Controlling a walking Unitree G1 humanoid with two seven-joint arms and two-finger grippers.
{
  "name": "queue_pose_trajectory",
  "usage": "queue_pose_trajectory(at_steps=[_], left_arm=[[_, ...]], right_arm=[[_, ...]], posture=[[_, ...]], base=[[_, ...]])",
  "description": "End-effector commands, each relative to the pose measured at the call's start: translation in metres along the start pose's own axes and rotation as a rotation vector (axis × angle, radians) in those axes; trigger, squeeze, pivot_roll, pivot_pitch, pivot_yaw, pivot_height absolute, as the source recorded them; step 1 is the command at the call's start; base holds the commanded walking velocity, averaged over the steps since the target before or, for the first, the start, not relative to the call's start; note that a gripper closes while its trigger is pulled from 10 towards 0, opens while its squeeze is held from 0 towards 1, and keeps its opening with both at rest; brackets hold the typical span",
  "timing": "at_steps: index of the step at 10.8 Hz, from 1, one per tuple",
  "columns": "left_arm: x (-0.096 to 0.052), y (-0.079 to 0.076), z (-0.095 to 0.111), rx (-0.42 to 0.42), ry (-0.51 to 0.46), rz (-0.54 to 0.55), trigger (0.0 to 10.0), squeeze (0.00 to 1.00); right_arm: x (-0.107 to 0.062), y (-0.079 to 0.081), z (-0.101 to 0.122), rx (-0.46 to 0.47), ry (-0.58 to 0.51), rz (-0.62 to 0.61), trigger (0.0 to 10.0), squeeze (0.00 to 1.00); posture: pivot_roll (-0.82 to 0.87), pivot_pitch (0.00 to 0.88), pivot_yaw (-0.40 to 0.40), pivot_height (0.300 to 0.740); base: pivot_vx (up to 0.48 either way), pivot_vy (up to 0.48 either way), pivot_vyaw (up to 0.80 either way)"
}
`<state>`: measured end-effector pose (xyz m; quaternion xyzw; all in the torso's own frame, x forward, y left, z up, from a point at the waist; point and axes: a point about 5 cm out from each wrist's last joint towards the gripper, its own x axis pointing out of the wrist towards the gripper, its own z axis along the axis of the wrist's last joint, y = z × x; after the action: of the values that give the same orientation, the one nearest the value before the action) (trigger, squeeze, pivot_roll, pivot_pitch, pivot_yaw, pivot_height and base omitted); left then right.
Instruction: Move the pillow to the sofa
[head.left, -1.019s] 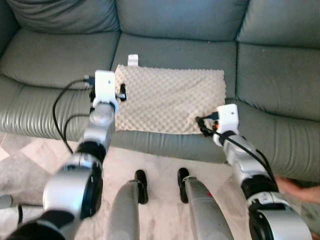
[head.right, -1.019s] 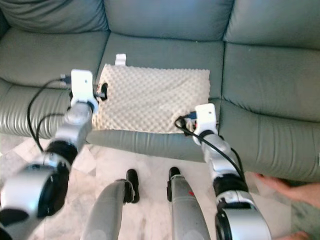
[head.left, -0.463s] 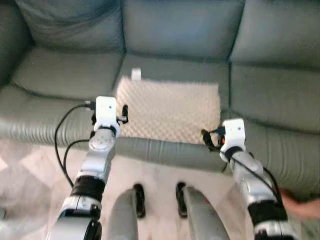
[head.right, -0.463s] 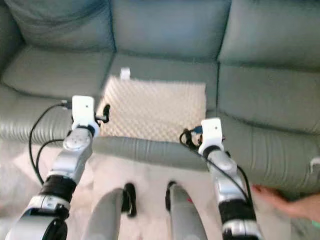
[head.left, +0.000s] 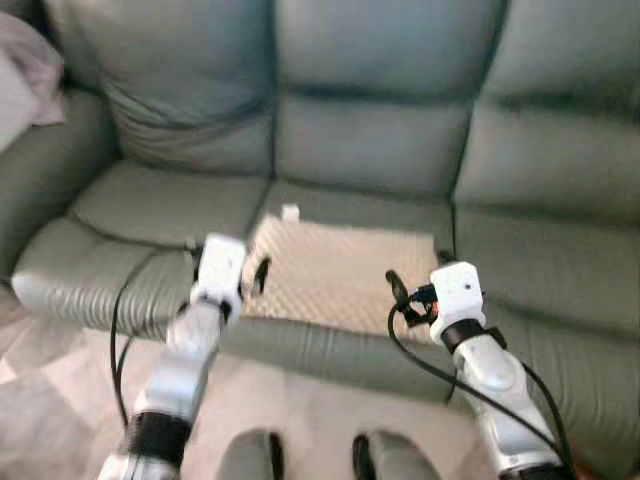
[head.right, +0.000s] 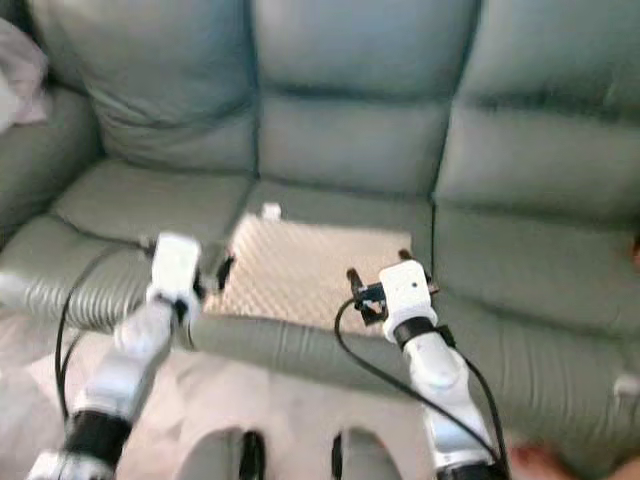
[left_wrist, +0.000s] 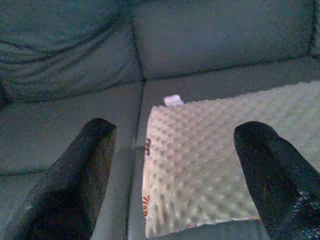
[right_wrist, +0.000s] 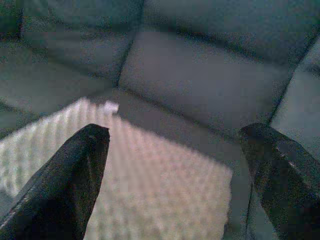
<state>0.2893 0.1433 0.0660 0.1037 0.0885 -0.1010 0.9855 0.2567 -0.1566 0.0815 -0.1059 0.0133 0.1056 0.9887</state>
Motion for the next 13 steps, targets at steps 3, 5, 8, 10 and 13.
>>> queue_pose_trajectory(at_steps=[3,5,8,10,13], left_arm=[[-0.008,0.005,0.011,-0.009,-0.092,0.064,10.0,0.00],[-0.037,0.017,-0.003,-0.007,-0.079,0.184,10.0,0.00],[-0.061,0.033,-0.009,0.014,-0.080,0.339,10.0,0.00],[-0.057,0.031,0.004,0.015,-0.115,0.326,10.0,0.00],[-0.048,0.033,0.011,-0.045,-0.107,0.309,10.0,0.00]], right_arm=[[-0.004,0.000,0.004,0.007,-0.036,-0.051,10.0,1.00],[-0.017,-0.007,-0.005,0.024,-0.003,-0.108,10.0,0.00],[-0.010,-0.015,-0.006,0.067,0.011,-0.150,10.0,0.00],[-0.018,-0.018,-0.001,0.044,-0.012,-0.182,10.0,0.00],[-0.030,-0.017,-0.009,0.061,0.022,-0.203,10.0,0.00]], posture=[[-0.04,0.000,0.017,0.740],[0.05,0.000,-0.058,0.740],[0.04,0.000,-0.049,0.740],[0.00,0.000,0.001,0.740],[0.01,0.000,0.009,0.740]], base=[[0.000,0.000,0.00],[0.000,0.000,0.00],[0.000,0.000,0.00],[0.000,0.000,0.00],[0.000,0.000,0.00]])
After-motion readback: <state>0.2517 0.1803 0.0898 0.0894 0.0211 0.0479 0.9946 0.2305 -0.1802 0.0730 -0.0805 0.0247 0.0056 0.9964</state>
